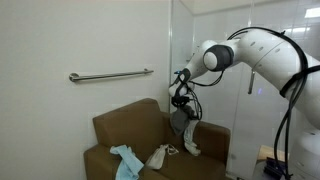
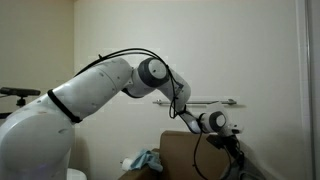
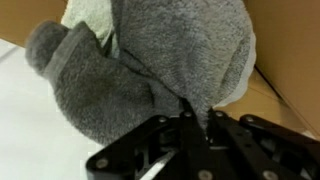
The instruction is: Put the blue cloth on the arm of the couch
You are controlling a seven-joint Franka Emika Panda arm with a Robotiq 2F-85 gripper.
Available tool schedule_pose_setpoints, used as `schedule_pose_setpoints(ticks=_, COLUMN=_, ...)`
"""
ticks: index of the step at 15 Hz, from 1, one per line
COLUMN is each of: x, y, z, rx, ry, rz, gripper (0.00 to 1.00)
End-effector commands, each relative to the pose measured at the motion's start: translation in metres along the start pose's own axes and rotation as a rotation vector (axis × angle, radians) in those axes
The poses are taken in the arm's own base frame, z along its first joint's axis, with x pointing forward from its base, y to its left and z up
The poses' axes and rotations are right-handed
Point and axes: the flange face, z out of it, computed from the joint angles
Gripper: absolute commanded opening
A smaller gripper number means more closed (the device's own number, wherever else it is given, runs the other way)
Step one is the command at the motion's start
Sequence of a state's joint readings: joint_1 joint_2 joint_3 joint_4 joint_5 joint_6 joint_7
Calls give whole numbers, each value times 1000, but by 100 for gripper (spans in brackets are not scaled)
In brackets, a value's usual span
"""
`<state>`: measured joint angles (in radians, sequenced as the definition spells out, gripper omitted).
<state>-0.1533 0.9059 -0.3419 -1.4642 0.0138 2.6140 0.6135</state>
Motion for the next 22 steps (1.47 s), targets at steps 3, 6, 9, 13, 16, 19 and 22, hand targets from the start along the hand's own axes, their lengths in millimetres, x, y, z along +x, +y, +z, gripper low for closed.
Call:
schedule_pose_setpoints(ticks=3, x=-30, y=-5, z=-103, rx=104, ry=126, rz=-61, gripper=3)
schedule_pose_setpoints(ticks=6, x=-66, y=-22, z=-146, rx=151, ry=184, rz=-185, gripper=3)
schedule_pose_setpoints(ticks=9, x=-121, y=-46, z=-180, rx=217, ry=215, rz=-356, gripper=3)
schedule_pose_setpoints(ticks=13, x=-218, y=-87, z=-216, rx=276, ry=185, rz=-568, gripper=3)
schedule_pose_setpoints(ticks=16, x=-309, y=-112, z=-222, rx=318, ry=126, rz=-730, gripper=3)
schedule_pose_setpoints(ticks=19, x=-402, y=-119, z=-234, rx=332, ry=71, rz=-908, gripper=3)
schedule_pose_setpoints(ticks=22, x=-473, y=-114, z=-245, rx=340, ry=30, rz=-1089, gripper=3)
